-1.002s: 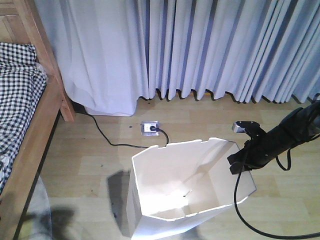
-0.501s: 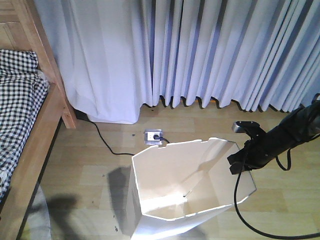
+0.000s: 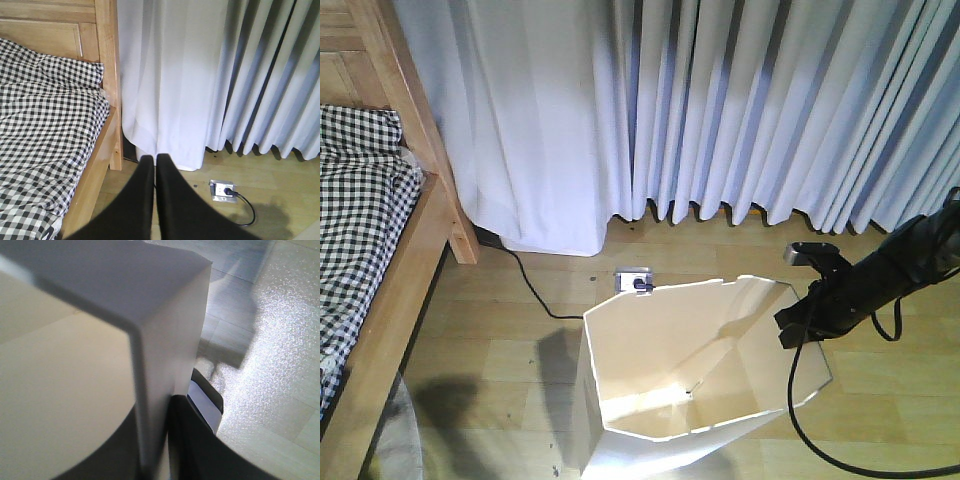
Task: Move trash bin to bedside with robot
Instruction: 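Lower the held bin onto the floor beside the bed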
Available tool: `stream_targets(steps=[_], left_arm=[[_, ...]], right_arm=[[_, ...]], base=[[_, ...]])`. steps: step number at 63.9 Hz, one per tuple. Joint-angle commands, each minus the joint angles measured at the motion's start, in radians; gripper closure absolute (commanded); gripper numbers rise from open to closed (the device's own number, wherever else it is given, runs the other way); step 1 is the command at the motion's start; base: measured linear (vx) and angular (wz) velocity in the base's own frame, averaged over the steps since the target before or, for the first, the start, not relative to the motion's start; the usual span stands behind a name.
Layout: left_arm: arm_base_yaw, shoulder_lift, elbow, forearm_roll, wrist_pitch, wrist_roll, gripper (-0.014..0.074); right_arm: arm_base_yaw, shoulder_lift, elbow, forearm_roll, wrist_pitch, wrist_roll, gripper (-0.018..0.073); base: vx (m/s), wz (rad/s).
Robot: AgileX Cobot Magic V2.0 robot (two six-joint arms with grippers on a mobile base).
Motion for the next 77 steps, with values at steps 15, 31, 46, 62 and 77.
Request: stream_targets(steps=[15,31,46,62,77], left_arm=[[-0.003,-0.014,0.003,-0.002,-0.066,-0.004,0.0603],[-0.003,-0.014,0.003,-0.002,-0.066,-0.004,0.0603],[-0.003,-0.014,0.003,-0.002,-0.066,-0.004,0.0603],[-0.003,-0.014,0.003,-0.002,-0.066,-0.004,0.0603],[-0.003,-0.014,0.003,-0.002,-0.066,-0.004,0.0603]], right_arm=[[-0.002,-0.073,-0.014,0.079,0.165,0.0,0.0564],[-0.002,-0.073,-0.014,0.096,0.117,-0.009,0.0564],[-0.002,-0.073,-0.018,0.152,0.011,-0.008,0.0564],[-0.003,-0.067,-0.021,0.146,-0.171,-0.009,0.0564],[-0.005,0.067,-0.159,0.126,-0.125,0.042,0.0564]], base=[[0.0,0.0],[0.0,-0.01],[0.01,0.0],[0.01,0.0],[0.01,-0.01]])
